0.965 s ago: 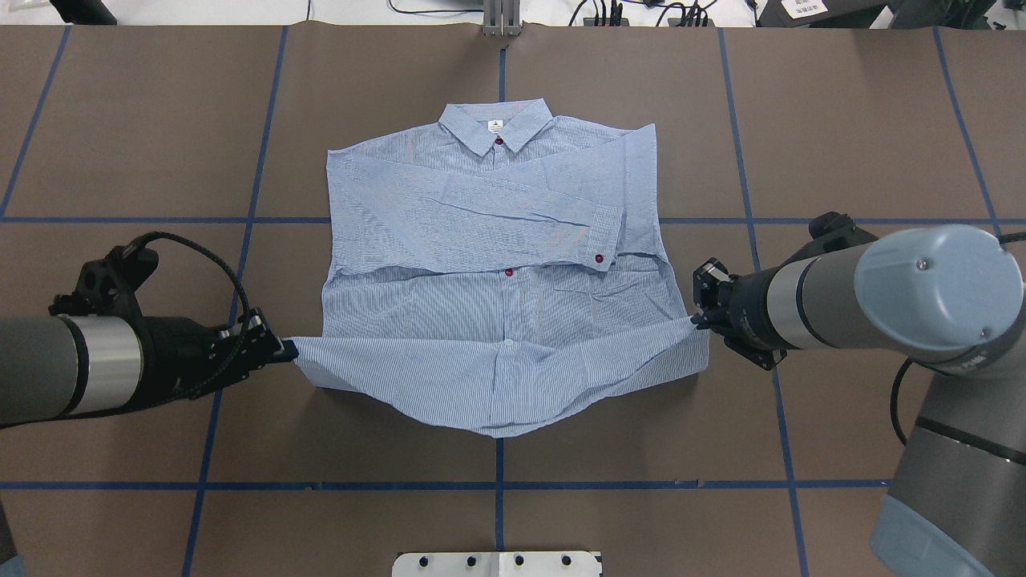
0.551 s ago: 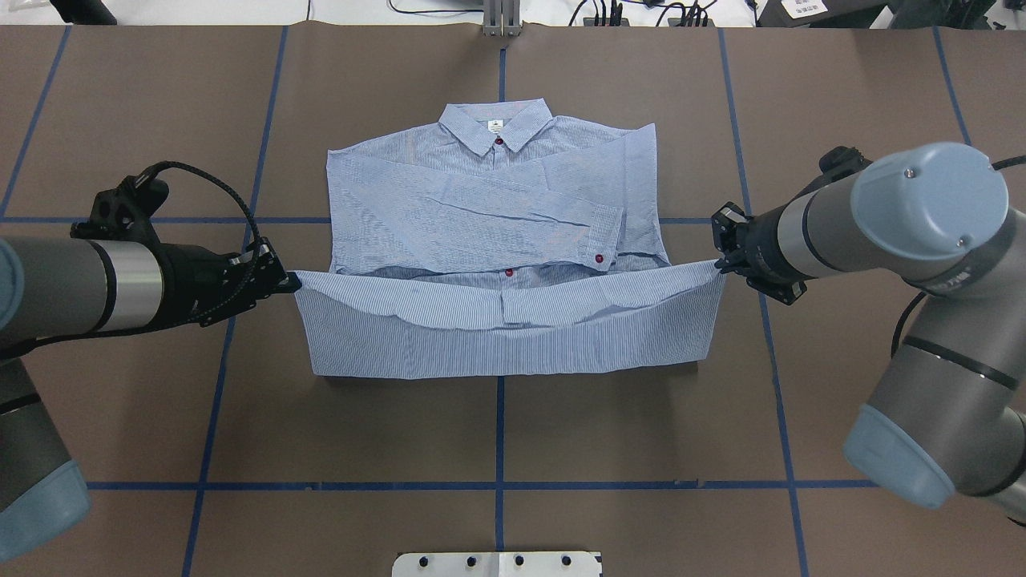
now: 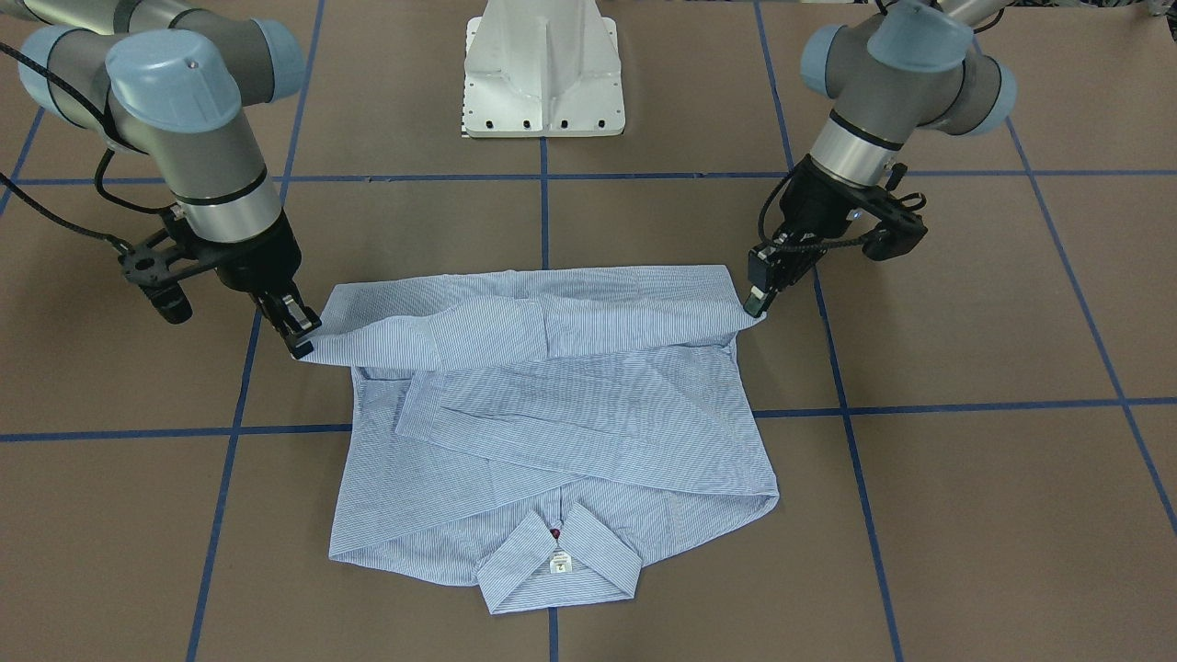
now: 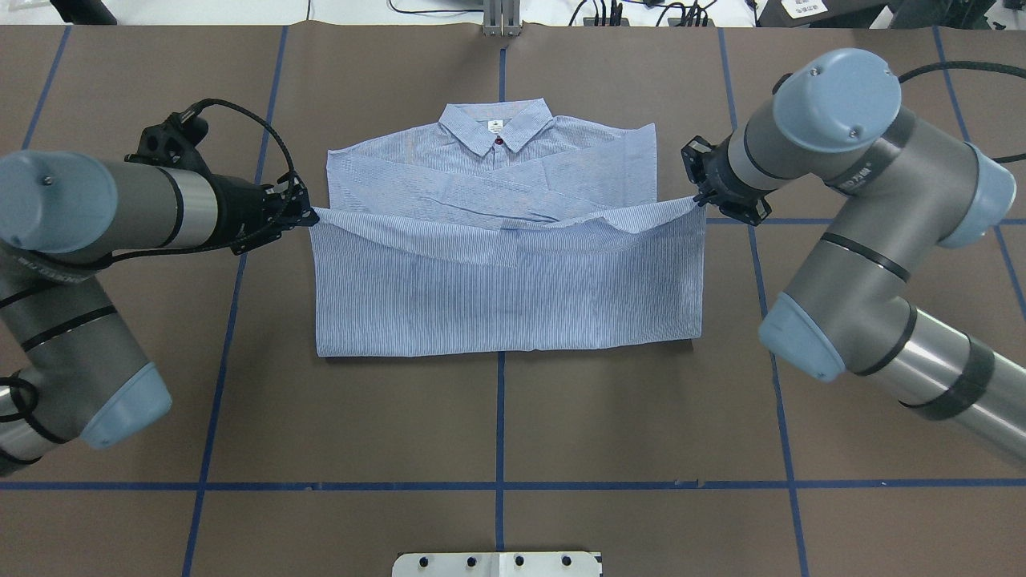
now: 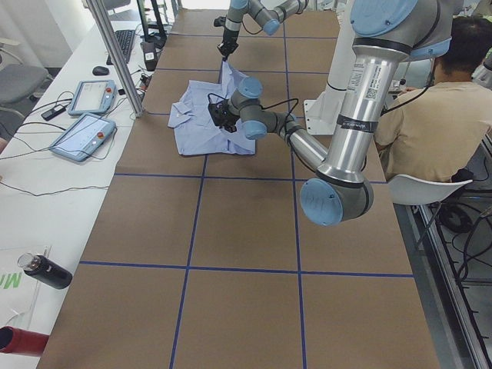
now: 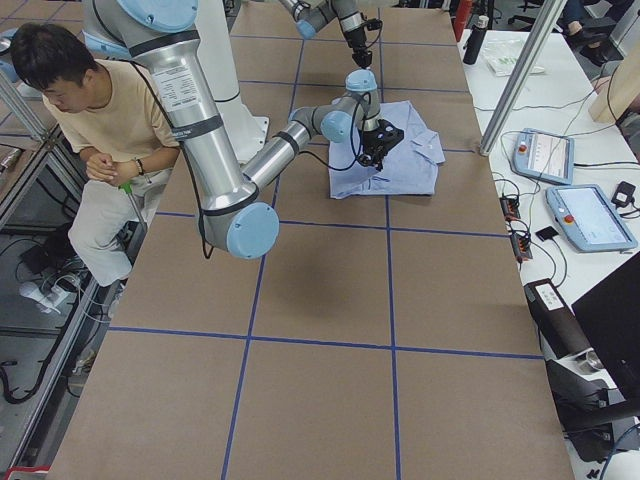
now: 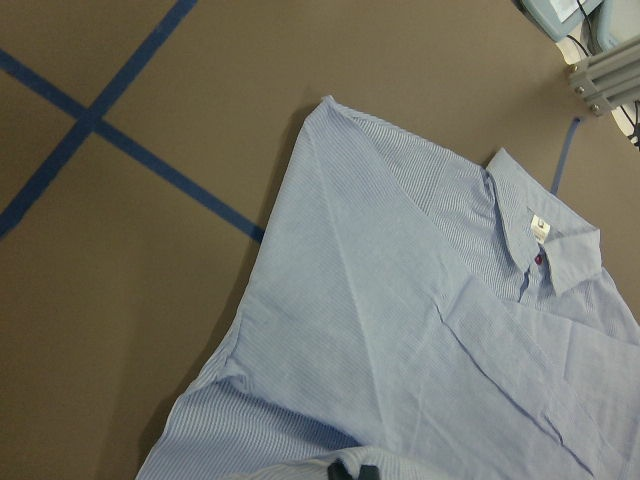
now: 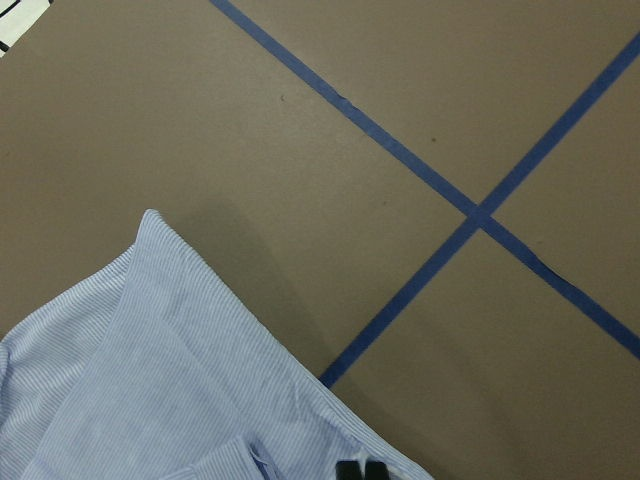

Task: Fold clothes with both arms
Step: 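Lay the hem near the collar and release with both grippers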

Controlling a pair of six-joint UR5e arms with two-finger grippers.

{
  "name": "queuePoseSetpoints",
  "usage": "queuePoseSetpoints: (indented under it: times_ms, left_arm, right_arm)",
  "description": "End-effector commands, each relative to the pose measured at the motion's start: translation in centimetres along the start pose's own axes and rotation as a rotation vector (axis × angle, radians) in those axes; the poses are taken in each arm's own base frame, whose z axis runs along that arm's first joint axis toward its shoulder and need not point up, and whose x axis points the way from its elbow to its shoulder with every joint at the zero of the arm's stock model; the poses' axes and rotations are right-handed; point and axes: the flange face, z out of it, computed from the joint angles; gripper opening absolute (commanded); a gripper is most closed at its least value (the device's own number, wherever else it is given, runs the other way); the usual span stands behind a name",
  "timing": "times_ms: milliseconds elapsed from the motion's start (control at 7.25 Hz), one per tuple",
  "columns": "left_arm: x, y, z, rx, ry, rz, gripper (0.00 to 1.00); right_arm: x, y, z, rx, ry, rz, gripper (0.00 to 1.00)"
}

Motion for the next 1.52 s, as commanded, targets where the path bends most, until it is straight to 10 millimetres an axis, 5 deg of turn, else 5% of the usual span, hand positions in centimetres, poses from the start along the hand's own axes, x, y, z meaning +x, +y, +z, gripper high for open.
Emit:
queuePoseSetpoints:
  times_ms: [0,138,414,827,1241,1379]
  left_arm:
    - [1.3,-5.9,4.8,0.077,-0.035,0.016,0.00]
    - [0.5,-8.9,5.6,0.108,-0.018,0.015,0.00]
    - [-0.3,-10.1,7.6,0.114,-0.021,0.047,0.00]
    - [1.0,-10.6,9.6,0.113,-0.015,0.047,0.00]
    - [1.0,-11.0,10.7,0.115,-0.033,0.043,0.00]
    - [1.1,-11.3,12.2,0.116,-0.057,0.037,0.23]
  right_arm:
    - [-6.0,-4.1,4.6,0.040,0.005,-0.016,0.00]
    - [-6.4,-6.6,8.0,0.051,-0.013,-0.023,0.00]
    - [-6.1,-7.7,10.0,0.055,-0.010,-0.048,0.00]
    - [-9.1,-6.6,9.4,0.048,-0.026,-0.051,0.00]
    - [-9.8,-6.5,9.6,0.049,-0.024,-0.055,0.00]
    - [-10.3,-6.7,10.2,0.046,-0.046,-0.062,0.26]
